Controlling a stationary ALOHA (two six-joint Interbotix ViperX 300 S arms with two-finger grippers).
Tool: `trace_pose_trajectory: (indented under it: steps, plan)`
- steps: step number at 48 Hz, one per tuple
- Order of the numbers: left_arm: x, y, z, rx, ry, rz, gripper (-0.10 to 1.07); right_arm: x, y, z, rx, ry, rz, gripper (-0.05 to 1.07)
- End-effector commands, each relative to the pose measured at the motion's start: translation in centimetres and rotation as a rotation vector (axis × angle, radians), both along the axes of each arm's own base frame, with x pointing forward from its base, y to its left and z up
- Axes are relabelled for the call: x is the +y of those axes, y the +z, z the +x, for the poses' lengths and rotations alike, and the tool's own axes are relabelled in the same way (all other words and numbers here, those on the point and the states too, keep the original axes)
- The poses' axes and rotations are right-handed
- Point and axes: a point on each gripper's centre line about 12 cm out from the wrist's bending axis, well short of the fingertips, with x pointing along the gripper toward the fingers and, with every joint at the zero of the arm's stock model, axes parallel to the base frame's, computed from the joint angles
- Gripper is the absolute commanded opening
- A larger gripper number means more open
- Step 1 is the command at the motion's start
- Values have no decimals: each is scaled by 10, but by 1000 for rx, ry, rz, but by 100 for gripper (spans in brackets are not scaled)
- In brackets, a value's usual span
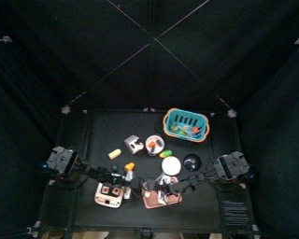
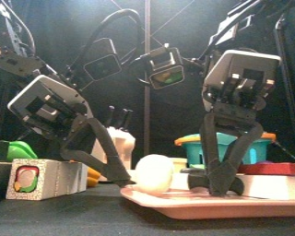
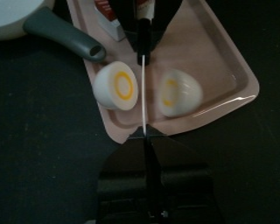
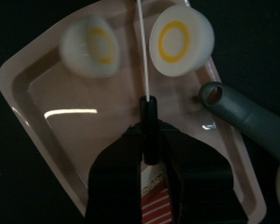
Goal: Cut egg
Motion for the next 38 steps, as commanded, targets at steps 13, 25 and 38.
trace_pose_trajectory:
  steps: [13, 25, 38]
  plan:
    - [0, 13, 3, -35, 4, -9, 26, 0, 22, 4, -47, -3, 11, 42]
    - [-1, 37, 5, -99, -10, -18, 26, 0, 39, 4, -80, 9, 1, 42]
    - [-2, 40, 5, -108, -29, -9, 26, 0, 40, 4, -85, 13, -5, 42]
